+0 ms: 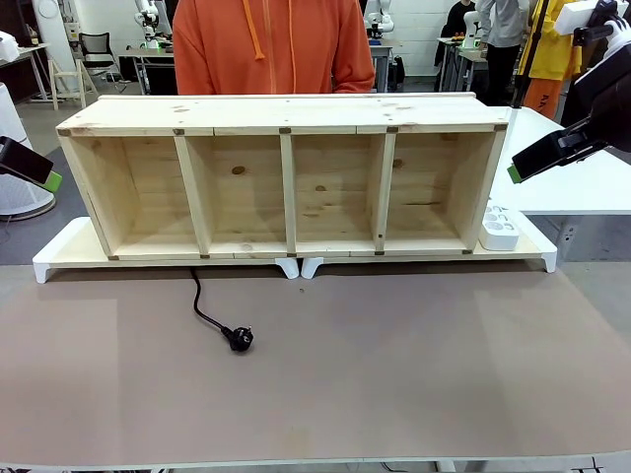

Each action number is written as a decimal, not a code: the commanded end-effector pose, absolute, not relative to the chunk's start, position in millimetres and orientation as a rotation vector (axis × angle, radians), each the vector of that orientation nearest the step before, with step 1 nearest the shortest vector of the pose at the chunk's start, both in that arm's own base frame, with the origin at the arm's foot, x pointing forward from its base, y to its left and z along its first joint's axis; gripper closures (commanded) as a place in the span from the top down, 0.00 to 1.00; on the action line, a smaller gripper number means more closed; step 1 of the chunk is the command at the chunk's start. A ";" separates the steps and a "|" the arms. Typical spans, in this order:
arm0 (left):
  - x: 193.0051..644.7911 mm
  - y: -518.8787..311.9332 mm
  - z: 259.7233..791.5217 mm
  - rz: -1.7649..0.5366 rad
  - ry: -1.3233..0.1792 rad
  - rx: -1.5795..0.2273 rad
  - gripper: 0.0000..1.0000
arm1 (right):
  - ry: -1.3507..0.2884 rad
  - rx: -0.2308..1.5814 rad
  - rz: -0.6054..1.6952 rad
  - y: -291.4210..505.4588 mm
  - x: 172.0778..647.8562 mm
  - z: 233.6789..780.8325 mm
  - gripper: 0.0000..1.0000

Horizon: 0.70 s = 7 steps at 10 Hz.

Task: Perform cable management.
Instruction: When the cord part of the Power Cable appears at the lower middle area of the table and stops, grasp the cord part of the Power Cable.

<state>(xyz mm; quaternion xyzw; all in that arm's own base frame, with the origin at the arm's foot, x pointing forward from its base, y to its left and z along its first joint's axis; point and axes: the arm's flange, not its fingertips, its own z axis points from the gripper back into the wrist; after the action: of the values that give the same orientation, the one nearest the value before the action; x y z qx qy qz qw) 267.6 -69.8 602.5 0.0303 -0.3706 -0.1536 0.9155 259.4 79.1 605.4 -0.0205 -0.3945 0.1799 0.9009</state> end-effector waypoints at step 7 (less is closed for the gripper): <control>266.2 -69.1 602.4 -0.321 -0.756 0.064 1.00 | -0.818 -0.045 0.371 78.8 260.2 605.4 1.00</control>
<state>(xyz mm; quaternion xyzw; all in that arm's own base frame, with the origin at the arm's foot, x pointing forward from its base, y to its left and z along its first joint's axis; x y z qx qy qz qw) 267.6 -69.8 602.5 0.0303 -0.3706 -0.1536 0.9155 259.4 79.1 605.4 -0.0205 -0.3945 0.1799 0.9009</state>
